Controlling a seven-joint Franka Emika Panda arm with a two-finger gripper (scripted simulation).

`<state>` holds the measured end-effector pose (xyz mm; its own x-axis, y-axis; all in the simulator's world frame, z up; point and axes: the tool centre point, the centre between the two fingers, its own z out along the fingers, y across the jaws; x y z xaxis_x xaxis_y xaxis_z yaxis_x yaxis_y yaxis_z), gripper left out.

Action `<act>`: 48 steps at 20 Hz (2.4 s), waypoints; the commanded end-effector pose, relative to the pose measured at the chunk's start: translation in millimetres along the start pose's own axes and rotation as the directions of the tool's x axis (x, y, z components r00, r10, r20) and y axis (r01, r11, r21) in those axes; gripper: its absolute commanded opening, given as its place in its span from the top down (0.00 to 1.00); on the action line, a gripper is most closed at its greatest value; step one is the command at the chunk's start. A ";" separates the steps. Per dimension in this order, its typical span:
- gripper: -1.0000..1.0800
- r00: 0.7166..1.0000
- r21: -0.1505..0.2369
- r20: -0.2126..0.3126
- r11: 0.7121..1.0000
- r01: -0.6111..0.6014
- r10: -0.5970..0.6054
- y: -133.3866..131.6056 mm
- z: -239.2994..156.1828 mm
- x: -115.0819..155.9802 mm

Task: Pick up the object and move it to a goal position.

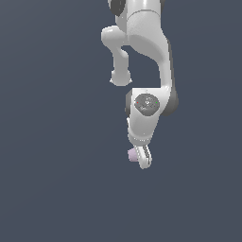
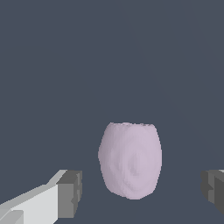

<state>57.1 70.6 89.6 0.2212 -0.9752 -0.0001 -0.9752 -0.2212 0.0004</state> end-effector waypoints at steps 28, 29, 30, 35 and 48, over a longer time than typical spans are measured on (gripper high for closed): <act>1.00 1.000 0.000 0.000 1.000 -0.005 0.005 -0.1 50.2 0.1; 1.00 1.000 0.000 0.000 1.000 -0.005 0.005 -0.1 49.8 0.1; 1.00 1.000 0.000 0.000 1.000 -0.005 0.005 -0.1 48.9 0.1; 1.00 1.000 0.000 0.000 1.000 -0.005 0.005 0.0 34.4 -0.2; 1.00 1.000 0.000 0.001 1.000 -0.007 0.007 0.3 -80.5 -0.4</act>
<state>56.9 70.9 152.0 0.2148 -0.9766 -0.0007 -0.9766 -0.2148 0.0010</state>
